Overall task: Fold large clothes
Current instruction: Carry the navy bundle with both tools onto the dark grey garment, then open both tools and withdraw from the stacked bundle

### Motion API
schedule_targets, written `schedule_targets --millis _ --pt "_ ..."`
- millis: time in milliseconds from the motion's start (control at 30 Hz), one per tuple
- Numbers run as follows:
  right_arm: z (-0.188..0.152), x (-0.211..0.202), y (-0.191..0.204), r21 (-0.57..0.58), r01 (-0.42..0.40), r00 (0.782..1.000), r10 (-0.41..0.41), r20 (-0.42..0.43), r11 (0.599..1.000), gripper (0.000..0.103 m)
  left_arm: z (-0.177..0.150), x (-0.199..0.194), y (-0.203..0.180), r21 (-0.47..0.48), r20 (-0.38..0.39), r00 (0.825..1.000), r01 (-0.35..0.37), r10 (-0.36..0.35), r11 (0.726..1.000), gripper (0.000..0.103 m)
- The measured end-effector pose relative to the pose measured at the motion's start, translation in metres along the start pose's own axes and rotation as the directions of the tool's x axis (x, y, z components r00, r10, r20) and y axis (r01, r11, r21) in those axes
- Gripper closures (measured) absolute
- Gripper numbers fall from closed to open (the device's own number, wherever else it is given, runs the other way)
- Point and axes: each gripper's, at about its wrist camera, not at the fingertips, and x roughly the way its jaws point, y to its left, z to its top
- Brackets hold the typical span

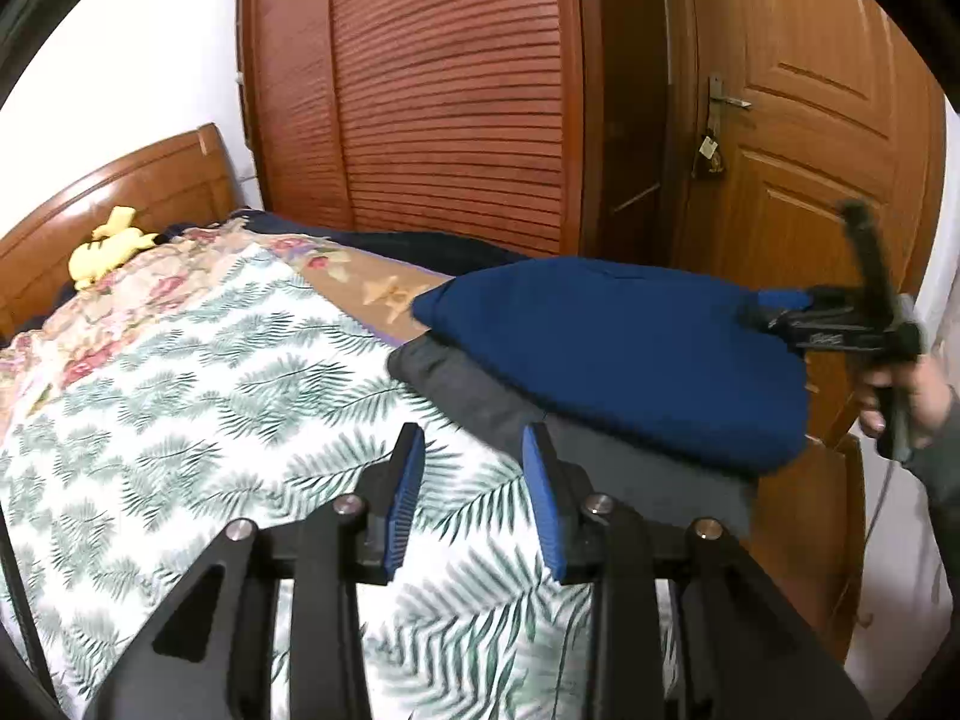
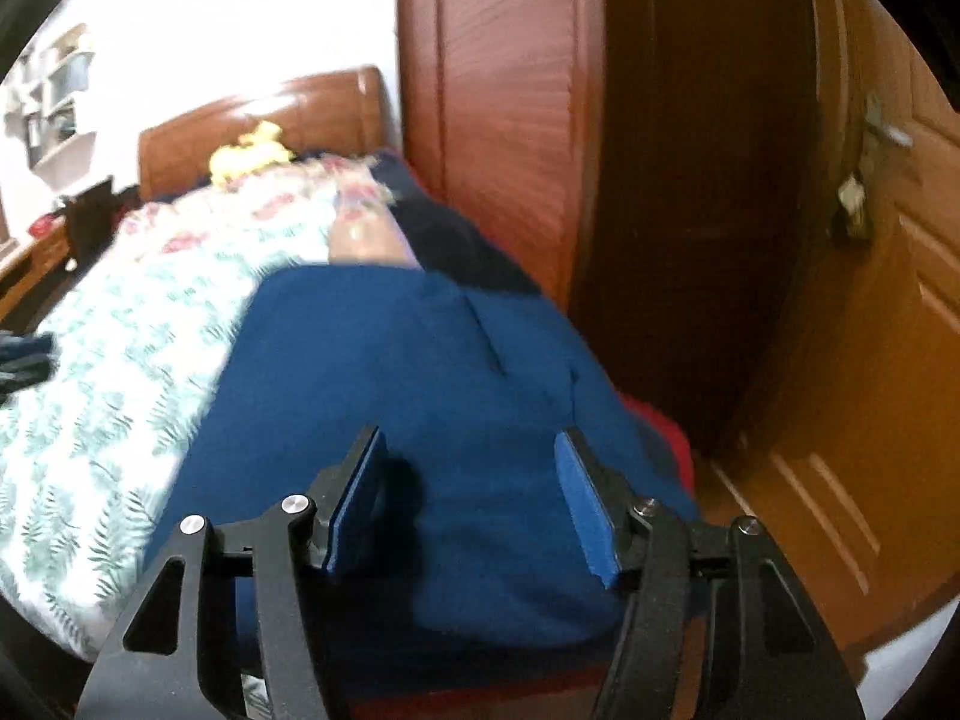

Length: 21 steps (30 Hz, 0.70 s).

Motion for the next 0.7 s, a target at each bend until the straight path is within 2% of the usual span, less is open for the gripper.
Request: schedule_targets --millis 67,167,333,567,700 --pt "-0.007 0.002 -0.004 -0.008 0.029 0.999 -0.029 -0.023 1.000 0.043 -0.009 -0.022 0.004 -0.004 0.009 1.000 -0.006 0.006 1.000 0.071" --pt "-0.005 -0.014 0.005 -0.011 0.074 0.997 -0.074 0.004 0.997 0.044 -0.022 -0.050 0.013 -0.007 0.022 1.000 -0.020 0.020 1.000 0.070" --pt "0.012 -0.054 0.042 -0.033 0.097 0.989 -0.093 0.111 0.995 0.044 -0.042 -0.090 0.028 -0.014 0.034 0.998 -0.055 0.056 0.998 0.070" --pt "0.009 -0.097 0.134 -0.075 -0.032 0.979 0.046 0.196 0.997 0.043 -0.079 -0.149 0.060 -0.083 0.042 0.982 -0.182 0.186 0.980 0.070" --pt "-0.004 -0.118 0.200 -0.104 -0.168 0.958 0.187 0.216 0.980 0.034 -0.110 -0.188 0.078 -0.145 0.031 0.964 -0.255 0.262 0.956 0.070"
